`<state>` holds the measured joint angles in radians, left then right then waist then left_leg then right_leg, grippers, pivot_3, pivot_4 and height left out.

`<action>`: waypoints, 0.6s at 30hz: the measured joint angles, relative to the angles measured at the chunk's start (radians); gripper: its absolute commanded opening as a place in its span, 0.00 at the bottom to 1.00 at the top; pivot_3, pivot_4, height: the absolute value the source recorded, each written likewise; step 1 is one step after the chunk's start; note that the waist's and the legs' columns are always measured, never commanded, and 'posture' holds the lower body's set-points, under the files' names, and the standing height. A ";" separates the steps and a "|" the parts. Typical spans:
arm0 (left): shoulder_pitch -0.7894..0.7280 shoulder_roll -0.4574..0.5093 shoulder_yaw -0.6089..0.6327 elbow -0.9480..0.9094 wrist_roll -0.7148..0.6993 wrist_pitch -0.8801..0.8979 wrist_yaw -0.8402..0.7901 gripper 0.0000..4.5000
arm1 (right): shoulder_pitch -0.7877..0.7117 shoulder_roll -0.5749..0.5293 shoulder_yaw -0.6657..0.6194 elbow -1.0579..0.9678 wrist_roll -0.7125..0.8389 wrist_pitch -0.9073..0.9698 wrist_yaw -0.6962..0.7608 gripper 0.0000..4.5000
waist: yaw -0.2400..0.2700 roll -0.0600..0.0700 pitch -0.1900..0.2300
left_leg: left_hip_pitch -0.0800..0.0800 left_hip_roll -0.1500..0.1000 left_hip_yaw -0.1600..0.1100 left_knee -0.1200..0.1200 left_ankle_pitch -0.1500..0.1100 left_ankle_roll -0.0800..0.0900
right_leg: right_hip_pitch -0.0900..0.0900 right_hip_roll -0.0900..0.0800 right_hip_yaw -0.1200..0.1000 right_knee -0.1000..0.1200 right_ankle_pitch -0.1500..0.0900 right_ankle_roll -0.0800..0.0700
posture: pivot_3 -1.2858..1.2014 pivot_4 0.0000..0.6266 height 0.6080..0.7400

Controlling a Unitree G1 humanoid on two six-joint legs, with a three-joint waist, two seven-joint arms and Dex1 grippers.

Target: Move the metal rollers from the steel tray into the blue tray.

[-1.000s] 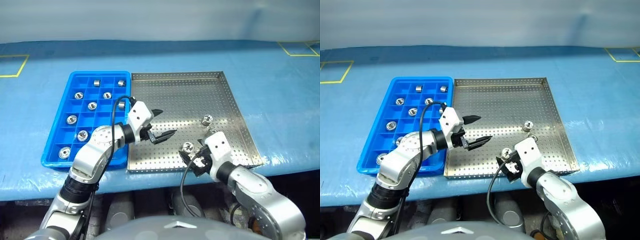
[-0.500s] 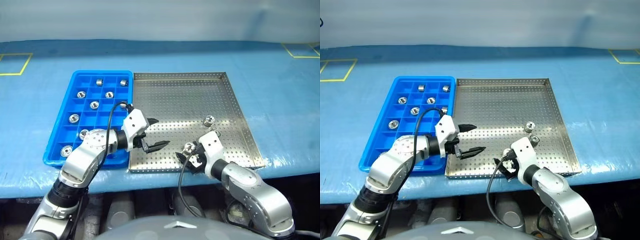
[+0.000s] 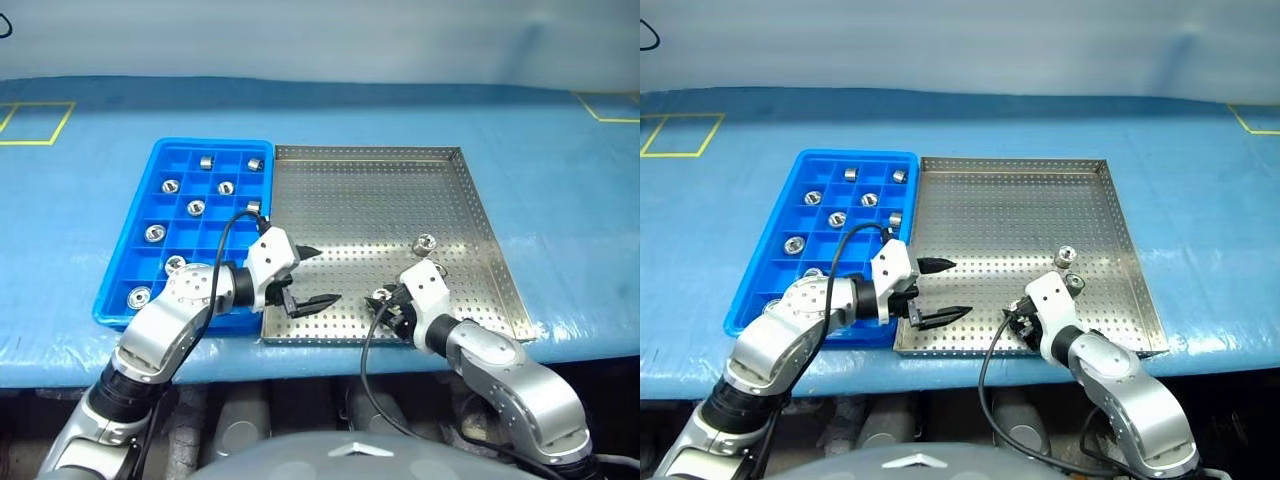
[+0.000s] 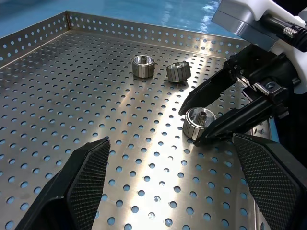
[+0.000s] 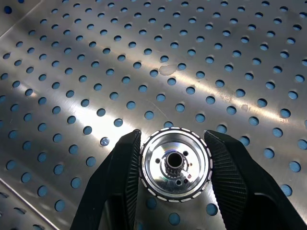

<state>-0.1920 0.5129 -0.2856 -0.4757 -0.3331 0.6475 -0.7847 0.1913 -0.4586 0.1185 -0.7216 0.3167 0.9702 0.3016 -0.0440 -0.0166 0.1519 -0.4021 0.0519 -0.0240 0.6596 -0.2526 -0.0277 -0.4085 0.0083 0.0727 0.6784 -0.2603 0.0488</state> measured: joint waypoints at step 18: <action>0.007 -0.009 0.105 -0.075 -0.078 0.006 0.046 1.00 | -0.207 0.085 -0.006 -0.022 -0.014 -0.023 -0.041 0.24 | 0.008 0.001 0.000 | 0.000 0.000 0.000 0.001 0.000 0.001 | 0.000 0.000 0.000 0.001 0.000 0.001 | 0.53 0.24 1.00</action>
<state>-0.1851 0.5037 -0.1808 -0.5510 -0.4114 0.6536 -0.7385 -0.0156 -0.3731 0.1129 -0.7435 0.3024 0.9471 0.2610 -0.0358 -0.0160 0.1524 -0.4022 0.0523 -0.0237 0.6603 -0.2531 -0.0265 -0.4088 0.0085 0.0727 0.6790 -0.2606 0.0496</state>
